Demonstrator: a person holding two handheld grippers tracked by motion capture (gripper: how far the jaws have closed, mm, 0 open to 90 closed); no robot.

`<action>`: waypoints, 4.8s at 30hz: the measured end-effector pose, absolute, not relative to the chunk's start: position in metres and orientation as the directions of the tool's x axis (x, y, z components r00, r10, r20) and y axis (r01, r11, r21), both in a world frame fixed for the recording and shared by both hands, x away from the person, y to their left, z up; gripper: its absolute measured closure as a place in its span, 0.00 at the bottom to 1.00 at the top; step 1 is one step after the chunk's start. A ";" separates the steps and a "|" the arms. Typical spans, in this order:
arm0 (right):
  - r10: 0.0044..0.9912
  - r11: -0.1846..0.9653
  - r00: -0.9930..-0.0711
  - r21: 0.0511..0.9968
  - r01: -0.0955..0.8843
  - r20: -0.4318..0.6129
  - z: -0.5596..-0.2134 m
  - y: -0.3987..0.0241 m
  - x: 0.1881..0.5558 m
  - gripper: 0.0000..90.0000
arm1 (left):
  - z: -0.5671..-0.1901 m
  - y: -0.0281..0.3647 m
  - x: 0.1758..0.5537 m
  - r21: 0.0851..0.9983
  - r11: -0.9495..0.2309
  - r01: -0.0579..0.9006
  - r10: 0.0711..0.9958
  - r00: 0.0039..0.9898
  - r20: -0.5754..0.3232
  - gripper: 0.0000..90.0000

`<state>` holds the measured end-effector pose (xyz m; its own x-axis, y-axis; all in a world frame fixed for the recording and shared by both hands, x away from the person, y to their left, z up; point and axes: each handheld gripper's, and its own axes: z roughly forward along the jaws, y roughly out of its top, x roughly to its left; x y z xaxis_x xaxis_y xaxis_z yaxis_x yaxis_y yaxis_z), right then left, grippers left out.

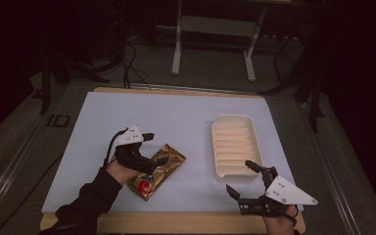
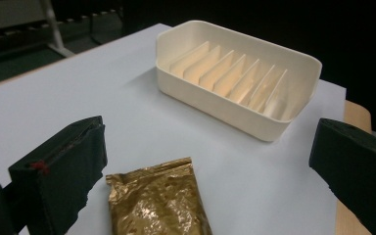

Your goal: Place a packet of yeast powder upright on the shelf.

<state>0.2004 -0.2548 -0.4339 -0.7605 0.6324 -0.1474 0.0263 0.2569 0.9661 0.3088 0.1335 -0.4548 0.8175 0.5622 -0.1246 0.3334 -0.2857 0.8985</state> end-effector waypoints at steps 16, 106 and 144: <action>0.593 0.278 -0.796 0.959 0.060 -0.123 -0.434 -0.245 0.195 0.12 | -0.494 0.123 0.352 0.846 -0.368 0.386 0.571 0.812 -0.121 0.16; 0.549 0.242 -0.834 0.966 0.090 -0.060 -0.437 -0.249 0.203 0.16 | -0.478 0.124 0.341 0.808 -0.414 0.419 0.656 0.753 -0.055 1.00; 0.547 0.255 -0.834 0.964 0.079 -0.076 -0.410 -0.244 0.207 0.13 | -0.414 0.118 0.273 0.902 -0.315 0.295 0.614 0.788 -0.043 1.00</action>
<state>0.2067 -0.2441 -0.4099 -0.8339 0.5467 -0.0764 0.0789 0.2550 0.9637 0.2734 0.1184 -0.4142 0.7878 0.6144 -0.0430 0.2949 -0.3150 0.9021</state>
